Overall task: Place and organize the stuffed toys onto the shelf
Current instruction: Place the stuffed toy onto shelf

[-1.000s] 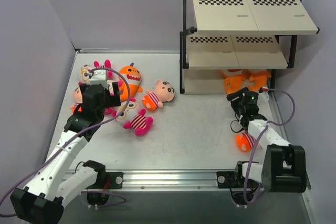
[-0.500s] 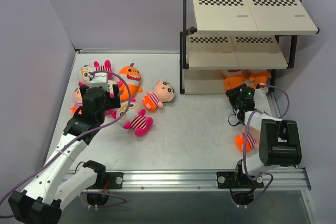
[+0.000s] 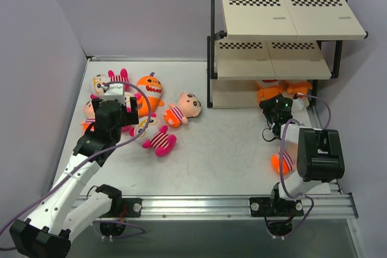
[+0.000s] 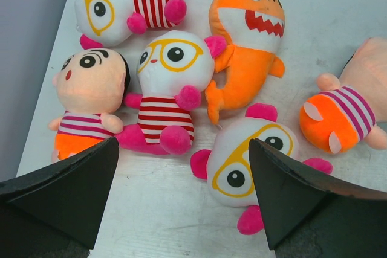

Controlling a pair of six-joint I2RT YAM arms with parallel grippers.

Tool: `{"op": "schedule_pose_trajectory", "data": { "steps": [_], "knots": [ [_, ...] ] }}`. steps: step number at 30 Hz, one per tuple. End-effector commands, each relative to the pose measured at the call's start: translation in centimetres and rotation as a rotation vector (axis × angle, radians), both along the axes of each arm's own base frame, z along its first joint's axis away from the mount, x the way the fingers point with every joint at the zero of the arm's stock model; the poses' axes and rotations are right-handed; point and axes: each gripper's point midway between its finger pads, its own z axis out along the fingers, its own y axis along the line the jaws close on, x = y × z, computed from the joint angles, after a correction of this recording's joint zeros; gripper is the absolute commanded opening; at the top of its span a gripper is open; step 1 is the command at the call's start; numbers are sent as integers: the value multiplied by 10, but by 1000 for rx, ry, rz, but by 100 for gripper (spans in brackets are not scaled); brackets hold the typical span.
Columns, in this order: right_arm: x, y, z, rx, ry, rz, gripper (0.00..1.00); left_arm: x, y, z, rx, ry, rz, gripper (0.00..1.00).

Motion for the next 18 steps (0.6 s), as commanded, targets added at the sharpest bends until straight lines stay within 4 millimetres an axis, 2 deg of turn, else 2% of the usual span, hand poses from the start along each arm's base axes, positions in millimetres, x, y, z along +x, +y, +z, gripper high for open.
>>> {"op": "schedule_pose_trajectory", "data": {
  "steps": [1,13,17,18],
  "knots": [
    [20,1,23,-2,-85,22,47,4,0,14,-6,-55,5,97],
    [19,1,22,2,-74,20,46,4,0,14,-5,-55,5,97],
    [10,-2,23,-13,-54,9,52,4,0,14,-8,-57,4,97],
    [8,-3,30,-22,-64,6,55,4,0,14,-6,-54,2,97]
  ]
}}
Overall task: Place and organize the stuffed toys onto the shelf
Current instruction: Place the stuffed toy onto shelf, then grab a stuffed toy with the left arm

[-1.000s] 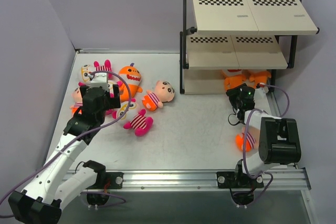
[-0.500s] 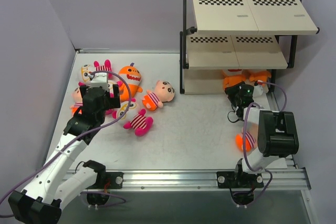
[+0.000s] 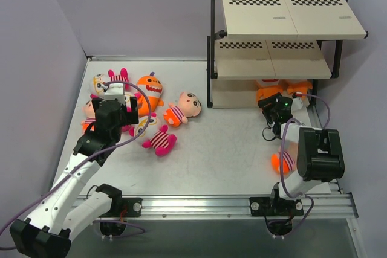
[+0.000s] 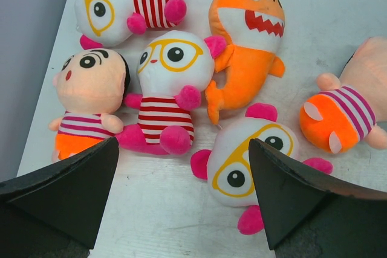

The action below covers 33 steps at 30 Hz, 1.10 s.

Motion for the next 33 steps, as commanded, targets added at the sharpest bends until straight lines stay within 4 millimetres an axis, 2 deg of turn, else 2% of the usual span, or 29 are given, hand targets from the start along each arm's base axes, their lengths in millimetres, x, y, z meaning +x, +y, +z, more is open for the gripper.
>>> {"op": "schedule_pose_trajectory", "data": {
  "steps": [1,3,4,5,6,7,8,9,11,12,18,19,20,22,23,25,27,28,29,31,32,33],
  "knots": [
    [0,-9,29,-46,-44,-19,57,4,-1,14,-11,-55,1,97],
    [-4,-10,39,-57,-49,-19,65,5,-2,13,-13,-54,-2,97],
    [-10,-10,36,-62,-18,-14,68,5,-2,12,-12,-50,-3,97],
    [-20,-14,42,-98,3,-24,77,6,-4,11,-18,-45,-9,97],
    [-20,-15,41,-107,5,-18,77,6,-4,11,-18,-45,-9,97],
    [-22,-16,54,-121,-12,-21,81,6,-5,10,-21,-45,-11,97],
    [-29,-17,52,-132,17,-16,83,7,-6,9,-22,-40,-9,97],
    [-33,-18,62,-160,4,-8,86,8,-7,7,-28,-34,-10,97],
    [-42,-19,65,-193,35,13,89,11,-9,2,-32,-19,-10,97],
    [-46,-20,74,-227,25,33,92,12,-10,1,-43,-13,-12,97],
    [-69,-17,88,-338,63,144,99,27,-12,-16,-114,45,3,97],
    [-72,-11,95,-338,41,176,99,31,-6,-16,-142,49,30,97],
    [-76,-9,97,-351,41,194,99,35,-8,-23,-166,76,19,97],
    [-80,3,108,-364,-4,229,99,43,-11,-19,-220,72,16,97],
    [-81,6,111,-376,-15,242,99,49,-12,-25,-242,95,8,97],
    [-84,19,121,-392,-52,283,100,63,-16,-15,-283,74,-6,97],
    [-87,35,128,-414,-81,339,100,81,-16,-17,-322,85,-19,97],
    [-88,42,131,-417,-95,359,99,92,-15,-6,-336,61,-23,97],
    [-90,46,133,-420,-103,376,99,105,-11,-14,-345,74,-17,97],
    [-93,57,137,-422,-133,418,100,122,-13,-14,-370,83,-41,97],
    [-95,61,137,-421,-145,437,99,138,-13,-15,-372,90,-44,97],
    [-97,63,141,-425,-167,444,100,148,-7,-16,-369,89,-33,97]
  ]
}}
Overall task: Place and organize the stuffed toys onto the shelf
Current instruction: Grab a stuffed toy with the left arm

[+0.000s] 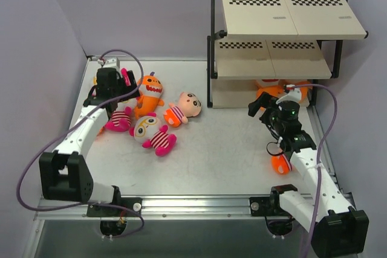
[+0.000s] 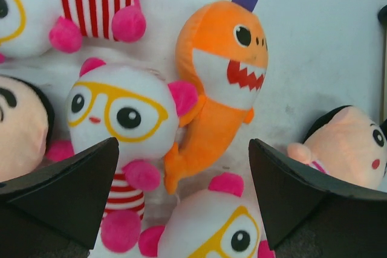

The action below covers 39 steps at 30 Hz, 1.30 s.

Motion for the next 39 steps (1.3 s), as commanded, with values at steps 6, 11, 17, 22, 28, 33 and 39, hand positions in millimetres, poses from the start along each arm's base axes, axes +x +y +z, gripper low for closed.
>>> {"op": "schedule_pose_trajectory", "data": {
  "steps": [6,11,17,22,28,33,39],
  "knots": [
    [-14,12,26,-64,-117,113,99,96,-20,-5,-115,28,-194,97],
    [-19,22,27,-53,-134,169,99,120,-29,-43,-126,118,-261,97],
    [-20,21,25,-70,-127,168,99,126,-38,-80,-151,200,-307,99],
    [-20,23,24,-72,-129,176,99,122,-51,-103,-177,247,-352,84],
    [-20,33,25,-72,-136,223,98,129,-63,-94,-229,198,-390,50],
    [-22,45,31,-74,-154,271,96,137,-73,-55,-291,100,-400,17],
    [-26,69,38,-69,-181,342,94,131,-85,24,-408,-50,-388,2]
  ]
}}
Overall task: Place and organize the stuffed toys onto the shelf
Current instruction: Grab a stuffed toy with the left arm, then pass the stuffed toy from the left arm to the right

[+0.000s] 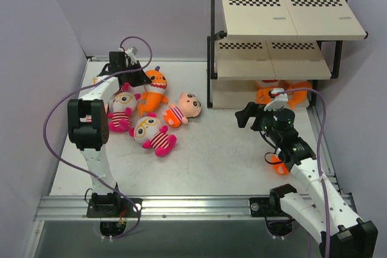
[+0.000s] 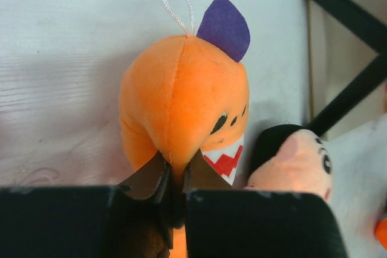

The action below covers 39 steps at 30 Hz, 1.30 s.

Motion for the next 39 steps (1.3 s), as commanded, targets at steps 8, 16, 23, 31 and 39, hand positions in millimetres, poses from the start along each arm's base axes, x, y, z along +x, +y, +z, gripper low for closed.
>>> {"op": "schedule_pose_trajectory", "data": {
  "steps": [8,16,23,31,39],
  "knots": [
    [3,59,33,71,-101,140,93,-27,-26,210,-379,-425,81,2],
    [-4,120,45,183,-119,265,91,-86,-54,239,-513,-473,103,3],
    [-16,163,60,318,-132,401,91,-131,-83,238,-600,-474,106,3],
    [-32,191,69,463,-150,544,90,-165,-98,242,-678,-483,94,3],
    [-34,199,74,522,-156,576,89,-186,-113,245,-734,-495,75,4]
  ]
}}
